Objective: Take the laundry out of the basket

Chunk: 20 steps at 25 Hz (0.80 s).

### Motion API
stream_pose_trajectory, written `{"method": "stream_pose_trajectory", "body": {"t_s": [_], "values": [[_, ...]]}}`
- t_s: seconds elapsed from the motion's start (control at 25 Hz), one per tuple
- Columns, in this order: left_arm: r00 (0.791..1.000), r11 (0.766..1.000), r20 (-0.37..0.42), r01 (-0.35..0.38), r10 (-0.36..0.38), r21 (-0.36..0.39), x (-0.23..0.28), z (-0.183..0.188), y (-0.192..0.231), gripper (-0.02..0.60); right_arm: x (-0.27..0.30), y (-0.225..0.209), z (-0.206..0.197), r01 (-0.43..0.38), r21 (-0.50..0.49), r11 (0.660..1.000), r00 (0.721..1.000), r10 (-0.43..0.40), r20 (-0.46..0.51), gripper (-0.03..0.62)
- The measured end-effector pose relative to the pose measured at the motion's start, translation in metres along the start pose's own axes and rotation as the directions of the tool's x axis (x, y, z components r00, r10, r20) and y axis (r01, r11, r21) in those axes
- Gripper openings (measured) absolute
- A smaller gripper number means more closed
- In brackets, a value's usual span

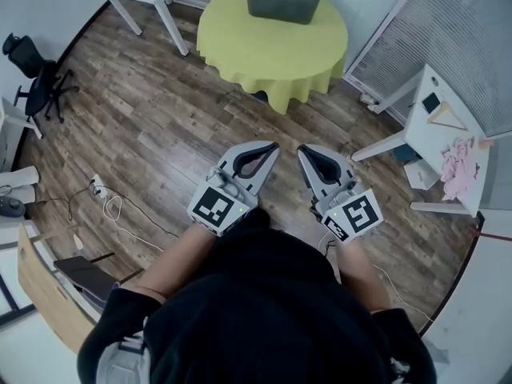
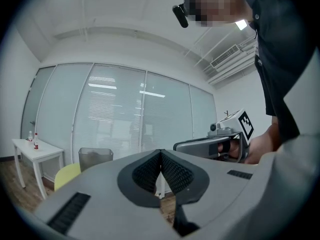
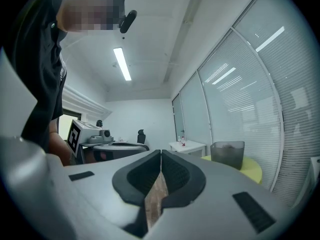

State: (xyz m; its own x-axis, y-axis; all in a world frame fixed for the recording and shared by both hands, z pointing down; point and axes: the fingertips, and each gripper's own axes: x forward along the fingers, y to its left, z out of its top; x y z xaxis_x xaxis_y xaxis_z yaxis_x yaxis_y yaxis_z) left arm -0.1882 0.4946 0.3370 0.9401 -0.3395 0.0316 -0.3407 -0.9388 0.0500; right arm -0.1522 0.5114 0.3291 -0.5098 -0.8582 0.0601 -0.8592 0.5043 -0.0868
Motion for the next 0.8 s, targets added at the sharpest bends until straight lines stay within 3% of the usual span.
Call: {"method": "stream_pose_trajectory", "body": {"t_s": [0.36, 0.6, 0.8], "values": [[1.000, 1.000, 0.013, 0.010, -0.010, -0.019, 0.012, 0.006, 0.065, 0.009, 0.060, -0.021, 0.009, 0.017, -0.016, 1.000, 1.000, -0.018, -0.025, 0.026], [0.999, 0.999, -0.023, 0.037, -0.037, 0.003, 0.012, 0.003, 0.098, 0.009, 0.092, -0.028, 0.008, 0.035, -0.011, 0.999, 0.999, -0.035, -0.031, 0.026], [1.000, 0.999, -0.003, 0.026, -0.026, -0.033, 0.022, 0.001, 0.118, 0.009, 0.107, -0.041, 0.006, 0.040, -0.005, 0.999, 0.999, -0.040, -0.035, 0.026]]}}
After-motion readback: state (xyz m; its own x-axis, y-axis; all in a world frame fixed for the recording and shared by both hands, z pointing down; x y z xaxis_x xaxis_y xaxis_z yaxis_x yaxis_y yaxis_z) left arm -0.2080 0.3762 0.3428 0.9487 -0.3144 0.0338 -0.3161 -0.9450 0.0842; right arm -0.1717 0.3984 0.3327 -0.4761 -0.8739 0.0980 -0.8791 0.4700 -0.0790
